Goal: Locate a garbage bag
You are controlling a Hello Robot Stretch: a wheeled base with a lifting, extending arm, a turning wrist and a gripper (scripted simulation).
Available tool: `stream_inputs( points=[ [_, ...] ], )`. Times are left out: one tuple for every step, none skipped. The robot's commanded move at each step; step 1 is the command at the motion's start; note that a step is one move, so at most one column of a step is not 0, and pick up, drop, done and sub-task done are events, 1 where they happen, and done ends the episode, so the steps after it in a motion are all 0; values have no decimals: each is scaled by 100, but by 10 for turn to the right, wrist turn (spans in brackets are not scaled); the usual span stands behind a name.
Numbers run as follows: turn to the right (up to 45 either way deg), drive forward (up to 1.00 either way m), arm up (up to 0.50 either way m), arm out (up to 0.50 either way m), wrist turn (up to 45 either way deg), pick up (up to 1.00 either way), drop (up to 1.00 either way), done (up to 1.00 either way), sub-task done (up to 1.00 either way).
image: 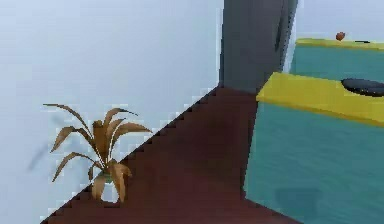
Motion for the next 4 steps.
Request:
stream_inputs(
  points=[
    [450, 0, 0, 0, 0, 0, 0, 0, 0],
    [450, 0, 0, 0, 0, 0, 0, 0, 0],
    [450, 0, 0, 0, 0, 0, 0, 0, 0],
    [60, 0, 0, 0, 0, 0, 0, 0, 0]
  ],
)
